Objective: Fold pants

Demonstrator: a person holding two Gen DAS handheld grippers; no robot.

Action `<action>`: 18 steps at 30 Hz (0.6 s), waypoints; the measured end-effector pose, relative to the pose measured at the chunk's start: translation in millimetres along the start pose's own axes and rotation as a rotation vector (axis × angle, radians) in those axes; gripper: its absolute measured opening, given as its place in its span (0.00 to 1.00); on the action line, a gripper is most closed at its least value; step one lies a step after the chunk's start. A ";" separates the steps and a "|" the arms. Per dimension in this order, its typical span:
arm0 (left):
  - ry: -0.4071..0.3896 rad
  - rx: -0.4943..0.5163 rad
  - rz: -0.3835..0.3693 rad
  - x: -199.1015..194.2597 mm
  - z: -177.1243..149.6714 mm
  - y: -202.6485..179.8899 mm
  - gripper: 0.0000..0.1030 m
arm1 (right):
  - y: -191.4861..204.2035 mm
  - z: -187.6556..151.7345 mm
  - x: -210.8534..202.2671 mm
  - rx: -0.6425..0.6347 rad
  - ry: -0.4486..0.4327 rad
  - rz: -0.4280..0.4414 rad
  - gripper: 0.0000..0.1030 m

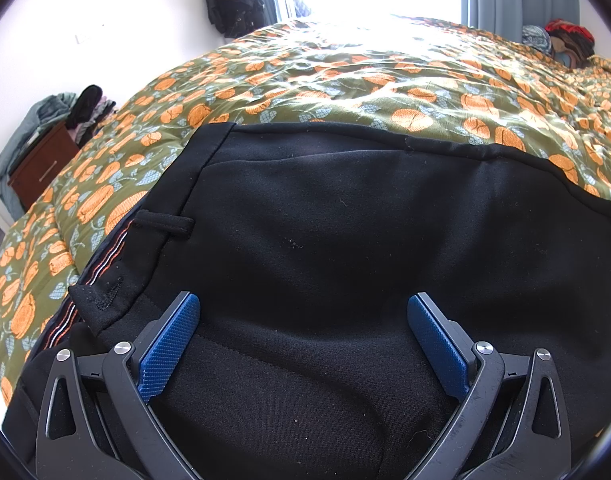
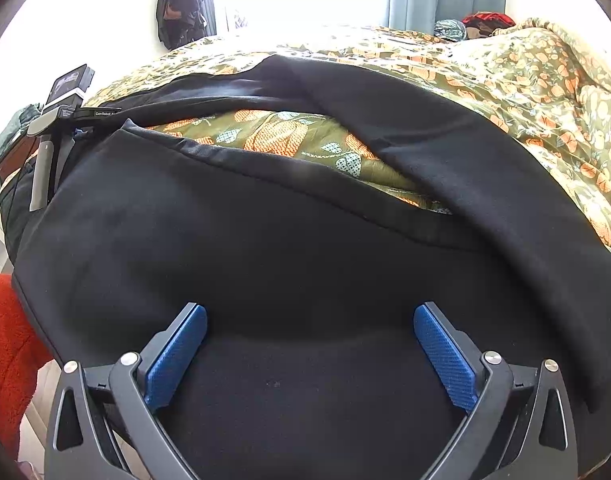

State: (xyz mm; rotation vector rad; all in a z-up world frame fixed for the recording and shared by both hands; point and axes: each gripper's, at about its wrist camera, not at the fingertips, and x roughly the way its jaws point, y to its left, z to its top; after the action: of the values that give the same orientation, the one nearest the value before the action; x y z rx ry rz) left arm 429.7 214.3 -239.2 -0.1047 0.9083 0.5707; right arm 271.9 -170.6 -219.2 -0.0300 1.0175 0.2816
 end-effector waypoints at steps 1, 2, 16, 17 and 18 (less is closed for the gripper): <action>0.000 0.000 0.000 0.0 0.0 0.0 1.00 | 0.2 0.0 0.0 0.000 0.000 -0.001 0.99; 0.000 0.000 0.000 0.0 0.0 0.0 1.00 | 0.5 0.0 0.2 -0.001 0.000 -0.003 0.99; 0.000 0.000 0.000 0.0 0.0 0.1 1.00 | -0.2 -2.2 -1.6 -0.003 -0.009 -0.003 0.99; 0.000 0.000 0.000 0.0 0.0 0.1 1.00 | -0.3 -2.2 -1.5 -0.004 -0.010 -0.002 0.99; 0.000 0.000 0.000 0.0 0.0 0.1 1.00 | -0.2 -2.2 -1.6 -0.005 -0.010 -0.002 0.99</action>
State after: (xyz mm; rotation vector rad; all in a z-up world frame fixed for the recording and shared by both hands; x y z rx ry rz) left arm 429.7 214.4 -239.2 -0.1047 0.9084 0.5707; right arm 269.4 -171.5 -219.0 -0.0336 1.0070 0.2822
